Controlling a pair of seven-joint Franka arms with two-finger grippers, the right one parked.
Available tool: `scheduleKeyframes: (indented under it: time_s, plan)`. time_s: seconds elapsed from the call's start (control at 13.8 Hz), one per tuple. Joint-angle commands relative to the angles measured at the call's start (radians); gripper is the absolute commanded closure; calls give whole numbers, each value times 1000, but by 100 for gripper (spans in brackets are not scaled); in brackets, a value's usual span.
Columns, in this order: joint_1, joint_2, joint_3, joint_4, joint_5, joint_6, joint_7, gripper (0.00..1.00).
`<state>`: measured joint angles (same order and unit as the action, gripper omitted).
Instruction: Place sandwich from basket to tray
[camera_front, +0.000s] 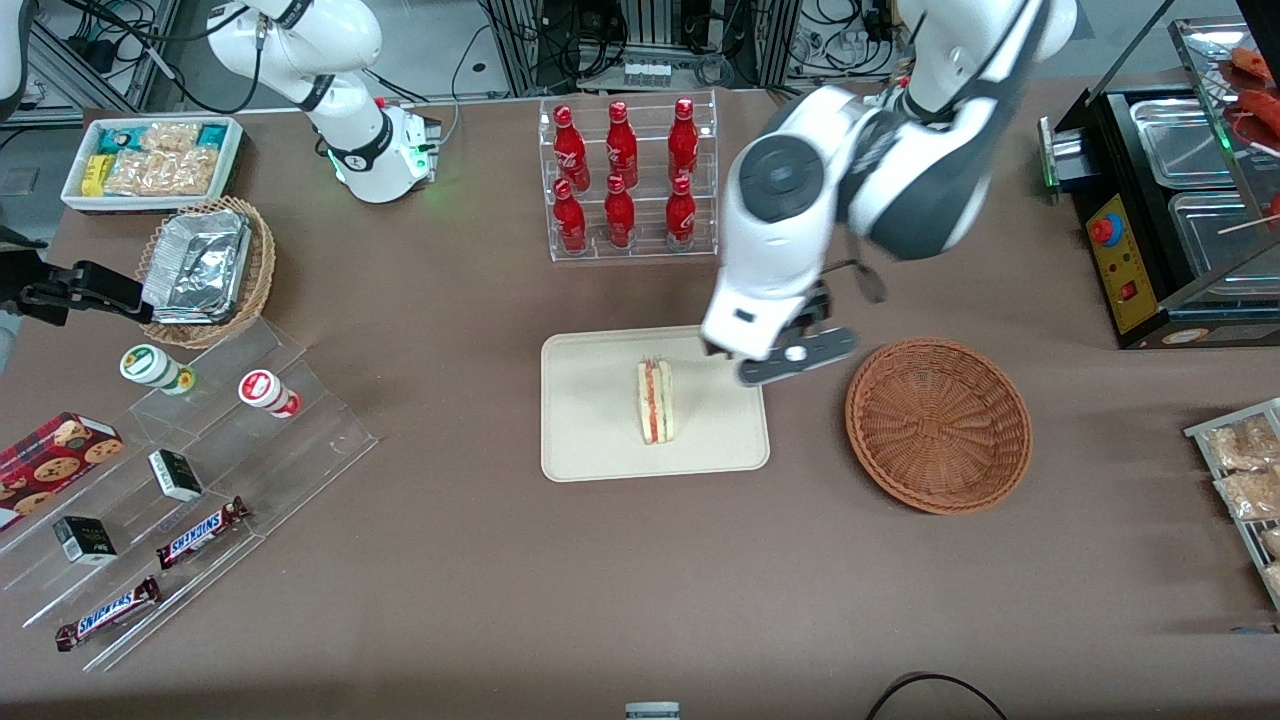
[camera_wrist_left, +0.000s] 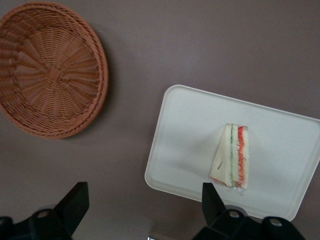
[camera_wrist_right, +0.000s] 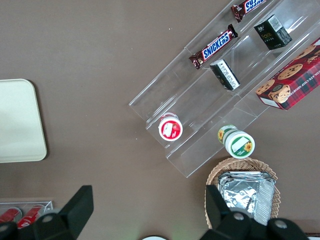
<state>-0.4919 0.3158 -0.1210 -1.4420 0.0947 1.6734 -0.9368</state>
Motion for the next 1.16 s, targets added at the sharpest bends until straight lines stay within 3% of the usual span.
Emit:
scheduleKeyframes:
  time_s: [0.0,0.8,1.09]
  plan:
    - [97,-139,-9,-87,-4,-44,108,0]
    - [479,-336,-6,-113,-35,-265,853,0]
    - [515,-349,26,-113,-47,-254,928,0]
